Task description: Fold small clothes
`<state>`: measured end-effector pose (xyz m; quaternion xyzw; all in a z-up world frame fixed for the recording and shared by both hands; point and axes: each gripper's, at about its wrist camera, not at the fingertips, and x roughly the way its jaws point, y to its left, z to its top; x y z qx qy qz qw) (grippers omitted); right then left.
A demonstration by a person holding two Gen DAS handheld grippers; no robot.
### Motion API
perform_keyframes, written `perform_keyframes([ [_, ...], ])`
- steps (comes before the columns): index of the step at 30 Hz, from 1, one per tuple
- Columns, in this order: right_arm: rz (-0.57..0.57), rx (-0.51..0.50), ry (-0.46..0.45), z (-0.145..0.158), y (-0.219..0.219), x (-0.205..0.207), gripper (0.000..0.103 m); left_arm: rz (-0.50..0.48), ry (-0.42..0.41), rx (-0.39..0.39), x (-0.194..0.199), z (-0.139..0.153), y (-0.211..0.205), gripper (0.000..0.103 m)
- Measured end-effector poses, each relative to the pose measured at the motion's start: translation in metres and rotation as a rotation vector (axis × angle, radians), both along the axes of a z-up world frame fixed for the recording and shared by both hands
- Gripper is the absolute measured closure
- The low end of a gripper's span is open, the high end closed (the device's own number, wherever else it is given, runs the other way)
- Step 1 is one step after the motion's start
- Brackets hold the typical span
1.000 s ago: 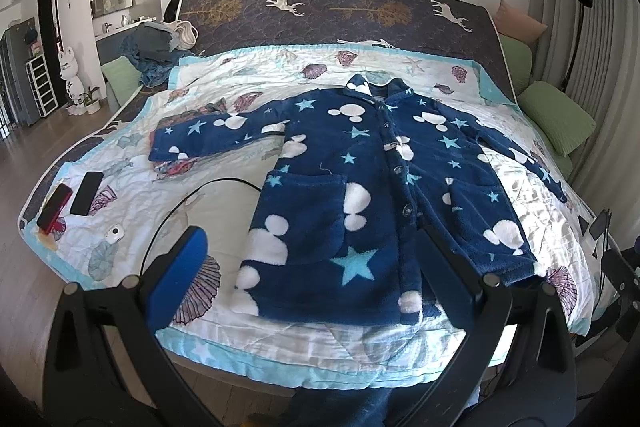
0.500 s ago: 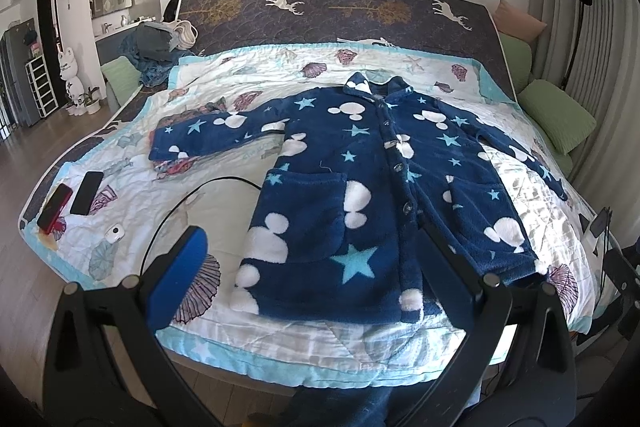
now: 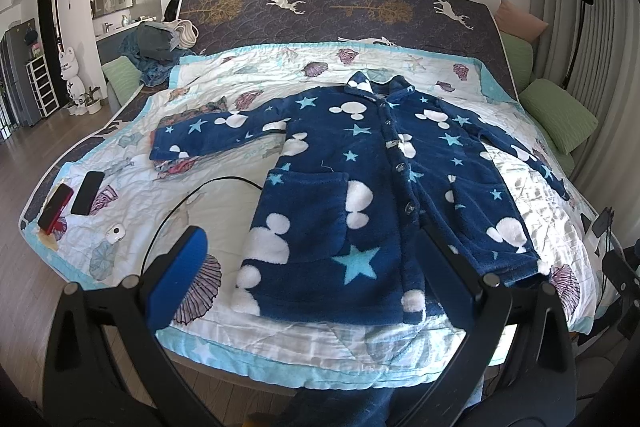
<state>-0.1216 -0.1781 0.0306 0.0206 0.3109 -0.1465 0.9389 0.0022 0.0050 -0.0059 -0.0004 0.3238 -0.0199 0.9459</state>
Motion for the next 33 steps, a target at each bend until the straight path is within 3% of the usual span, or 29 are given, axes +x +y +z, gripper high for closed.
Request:
perform_keyframes([
  [5,-0.011,0.021,0.011,-0.002,-0.009,0.008,0.000,-0.018,-0.003,-0.010,0.005,0.004,0.000,0.000],
  [8,-0.027,0.040,-0.005,0.004,-0.022,0.011,0.000,-0.104,-0.032,-0.043,0.014,0.018,-0.010,0.000],
  [15,-0.194,0.359,-0.179,0.029,-0.129,0.006,0.000,-0.389,-0.148,0.013,0.048,0.063,-0.076,0.000],
  [19,-0.277,0.508,-0.201,0.028,-0.201,0.016,0.000,-0.522,-0.169,0.132,0.083,0.073,-0.140,0.000],
  [22,-0.309,0.679,-0.214,0.009,-0.262,0.028,0.000,-0.565,-0.186,0.245,0.110,0.068,-0.192,0.000],
  [26,-0.383,0.916,-0.203,-0.043,-0.339,0.058,0.000,-0.751,-0.205,0.319,0.155,0.043,-0.262,0.000],
  [29,-0.421,1.117,-0.243,-0.091,-0.384,0.085,0.001,-0.971,-0.216,0.355,0.187,0.014,-0.314,0.000],
  [33,-0.470,1.251,-0.235,-0.142,-0.418,0.131,0.006,-1.078,-0.191,0.446,0.238,-0.029,-0.373,0.000],
])
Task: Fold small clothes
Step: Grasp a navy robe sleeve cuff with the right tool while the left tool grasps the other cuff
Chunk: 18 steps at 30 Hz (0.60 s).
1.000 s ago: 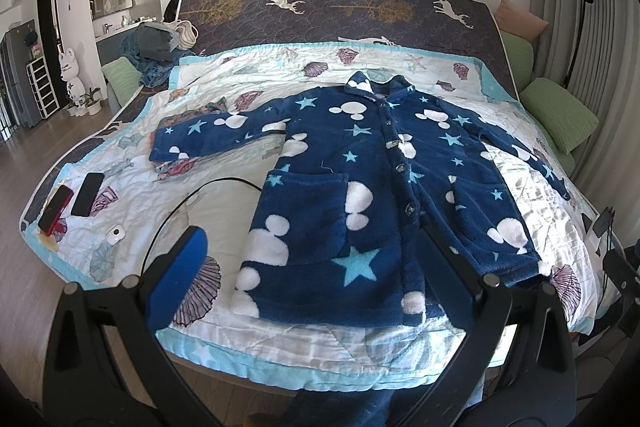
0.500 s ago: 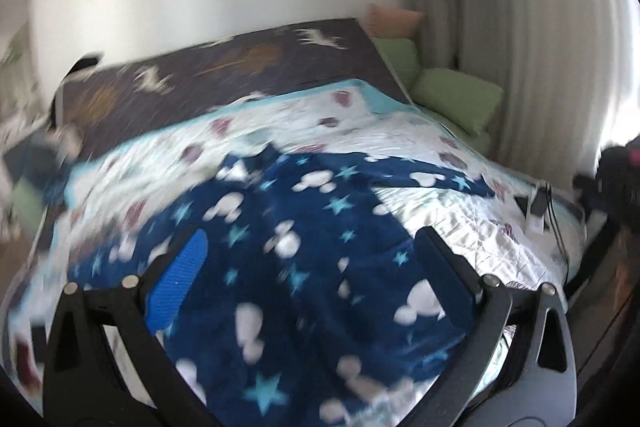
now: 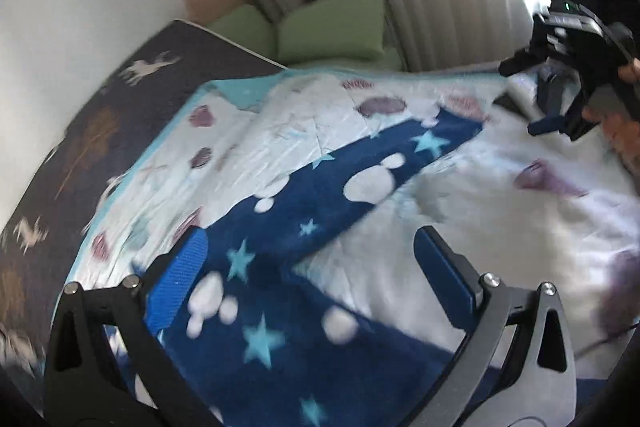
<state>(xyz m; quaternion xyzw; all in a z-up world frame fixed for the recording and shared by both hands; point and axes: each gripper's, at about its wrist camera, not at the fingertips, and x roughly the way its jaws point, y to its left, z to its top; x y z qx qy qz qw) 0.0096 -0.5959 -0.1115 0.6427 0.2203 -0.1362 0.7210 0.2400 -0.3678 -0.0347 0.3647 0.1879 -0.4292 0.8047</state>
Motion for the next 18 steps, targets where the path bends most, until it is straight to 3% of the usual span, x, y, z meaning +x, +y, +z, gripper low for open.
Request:
perform_keyframes([
  [3,-0.009,0.083,0.004,-0.030,-0.021,0.029,0.009,-0.051,0.149,0.005,0.044,-0.018,-0.025,0.002],
  [5,-0.018,0.112,0.018,-0.045,-0.033,0.043,0.009,-0.114,0.277,0.001,0.061,-0.025,-0.035,0.002],
  [7,-0.041,0.136,0.038,-0.056,-0.044,0.052,0.009,-0.176,0.352,0.013,0.070,-0.036,-0.045,0.003],
  [9,-0.071,0.163,0.036,-0.068,-0.055,0.059,0.009,-0.213,0.329,0.041,0.070,-0.047,-0.054,0.003],
  [15,-0.143,0.198,-0.003,-0.080,-0.069,0.065,0.011,-0.315,0.075,0.237,0.050,-0.091,-0.075,0.002],
  [16,-0.146,0.206,-0.004,-0.081,-0.070,0.066,0.015,-0.313,0.049,0.268,0.050,-0.099,-0.079,0.002],
  [18,-0.151,0.224,-0.010,-0.085,-0.074,0.066,0.025,-0.310,0.053,0.246,0.050,-0.101,-0.081,0.007],
])
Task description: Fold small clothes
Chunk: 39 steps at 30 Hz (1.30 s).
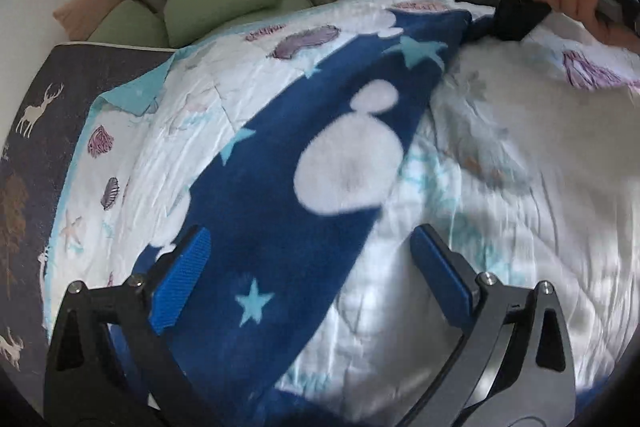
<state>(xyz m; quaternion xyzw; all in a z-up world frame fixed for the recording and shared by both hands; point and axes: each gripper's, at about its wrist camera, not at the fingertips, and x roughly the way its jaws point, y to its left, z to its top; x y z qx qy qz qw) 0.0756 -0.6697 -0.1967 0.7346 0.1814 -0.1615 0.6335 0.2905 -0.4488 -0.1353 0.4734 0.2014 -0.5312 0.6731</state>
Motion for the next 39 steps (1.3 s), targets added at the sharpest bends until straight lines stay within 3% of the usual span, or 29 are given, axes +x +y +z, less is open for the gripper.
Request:
perform_keyframes([
  [2,-0.001,0.020,0.002,-0.005,-0.002,-0.001,0.041,0.004,0.041,-0.011,0.002,0.003,-0.002,0.037],
  [3,-0.004,0.023,0.005,-0.007,-0.004,-0.003,0.047,0.012,0.055,0.001,0.004,0.000,-0.004,0.060],
  [4,-0.007,0.028,0.010,-0.010,-0.004,-0.003,0.062,0.015,0.061,0.002,0.004,-0.002,-0.005,0.075],
  [5,-0.011,0.036,0.009,-0.014,-0.006,-0.003,0.084,0.010,0.042,-0.007,0.002,-0.003,-0.005,0.079],
  [6,-0.021,0.046,0.011,-0.018,-0.007,-0.003,0.093,0.005,-0.010,-0.011,-0.005,-0.005,-0.004,0.085],
  [7,-0.032,0.058,0.012,-0.021,-0.007,-0.004,0.095,0.006,-0.043,-0.012,-0.007,-0.007,-0.004,0.087],
  [10,-0.103,0.051,-0.018,-0.011,0.000,-0.008,0.095,0.052,-0.082,-0.037,-0.012,-0.002,-0.002,0.089],
  [14,-0.071,-0.175,-0.052,0.074,0.004,0.016,0.096,0.164,-0.029,-0.143,-0.001,0.025,0.008,0.089],
  [18,0.077,-0.380,-0.108,0.168,0.017,0.066,0.096,0.328,0.031,-0.370,0.019,0.058,0.032,0.090],
  [23,0.299,-0.552,-0.190,0.260,0.063,0.142,0.096,0.587,0.276,-0.593,0.057,0.081,0.081,0.090],
  [27,0.476,-0.666,-0.201,0.305,0.120,0.193,0.096,0.794,0.514,-0.782,0.090,0.084,0.133,0.090],
  [29,0.556,-0.696,-0.210,0.320,0.151,0.215,0.096,0.837,0.582,-0.859,0.096,0.081,0.153,0.090],
  [33,0.735,-0.706,-0.252,0.326,0.221,0.251,0.096,0.900,0.637,-0.972,0.098,0.081,0.188,0.090],
  [39,0.957,-0.771,-0.210,0.306,0.310,0.295,0.096,0.991,0.681,-1.024,0.089,0.066,0.221,0.090],
])
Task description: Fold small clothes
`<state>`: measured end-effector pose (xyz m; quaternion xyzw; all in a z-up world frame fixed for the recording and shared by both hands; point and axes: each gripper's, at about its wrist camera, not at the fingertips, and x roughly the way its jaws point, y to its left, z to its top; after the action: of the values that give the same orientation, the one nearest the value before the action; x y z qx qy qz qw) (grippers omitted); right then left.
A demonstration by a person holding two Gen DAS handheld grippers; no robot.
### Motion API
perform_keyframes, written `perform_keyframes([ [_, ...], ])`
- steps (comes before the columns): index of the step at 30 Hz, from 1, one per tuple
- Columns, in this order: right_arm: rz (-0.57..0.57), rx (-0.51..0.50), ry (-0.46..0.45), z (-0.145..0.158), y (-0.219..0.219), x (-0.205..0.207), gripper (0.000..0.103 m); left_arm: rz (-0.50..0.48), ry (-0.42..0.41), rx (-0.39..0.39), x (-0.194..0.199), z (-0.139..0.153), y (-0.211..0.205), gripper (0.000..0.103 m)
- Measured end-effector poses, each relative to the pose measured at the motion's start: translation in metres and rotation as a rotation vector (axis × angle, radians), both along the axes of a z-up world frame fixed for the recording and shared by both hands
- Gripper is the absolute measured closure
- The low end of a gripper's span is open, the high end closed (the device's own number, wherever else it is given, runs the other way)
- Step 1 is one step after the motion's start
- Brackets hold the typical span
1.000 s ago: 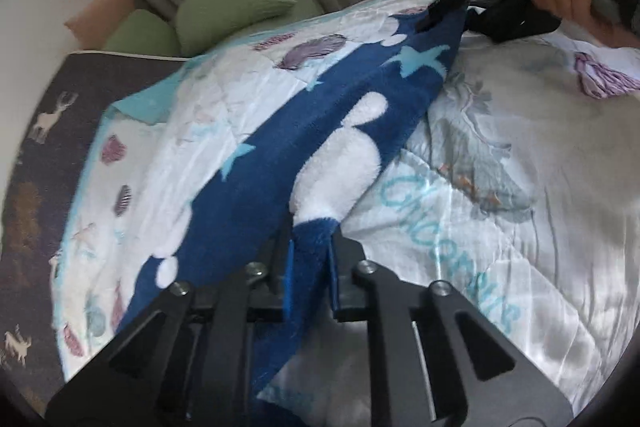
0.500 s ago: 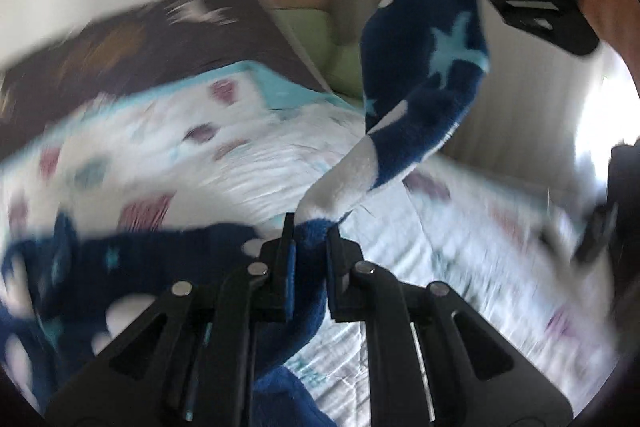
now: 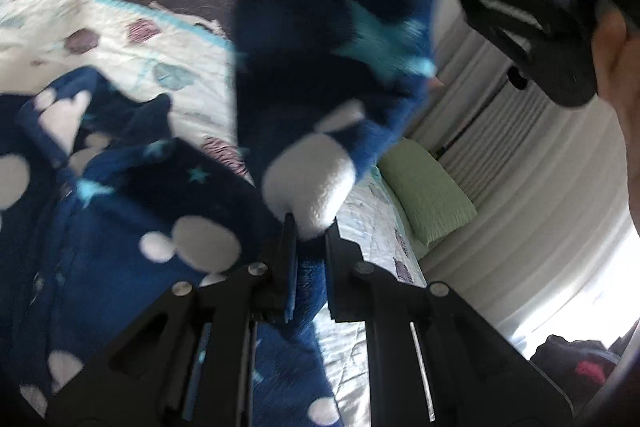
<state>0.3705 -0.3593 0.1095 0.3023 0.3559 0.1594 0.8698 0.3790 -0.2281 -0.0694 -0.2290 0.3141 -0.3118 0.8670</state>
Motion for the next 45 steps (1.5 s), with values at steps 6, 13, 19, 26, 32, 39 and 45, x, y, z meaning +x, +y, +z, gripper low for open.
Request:
perform_keyframes([
  [6,0.154,-0.088,0.069,-0.027,0.080,0.017,0.096,0.047,0.083,-0.062,0.005,-0.019,0.021,0.090],
  [13,0.216,-0.192,0.158,-0.064,0.136,0.030,0.096,0.089,0.207,-0.140,0.001,-0.044,0.044,0.090],
  [19,0.227,-0.194,0.217,-0.087,0.143,0.038,0.096,0.087,0.332,-0.171,-0.009,-0.055,0.060,0.072],
  [26,0.230,-0.135,0.331,-0.110,0.135,0.044,0.096,0.046,0.432,-0.299,-0.028,-0.056,0.111,0.056],
  [32,0.239,-0.060,0.335,-0.130,0.151,0.042,0.096,0.162,0.339,-0.223,-0.048,-0.019,0.185,0.047],
  [39,0.252,-0.091,0.334,-0.151,0.202,0.034,0.096,0.479,0.093,-0.021,-0.075,0.038,0.318,0.043],
  [45,0.213,-0.318,0.326,-0.176,0.245,0.029,0.096,0.630,0.056,0.221,-0.075,0.049,0.429,0.043],
])
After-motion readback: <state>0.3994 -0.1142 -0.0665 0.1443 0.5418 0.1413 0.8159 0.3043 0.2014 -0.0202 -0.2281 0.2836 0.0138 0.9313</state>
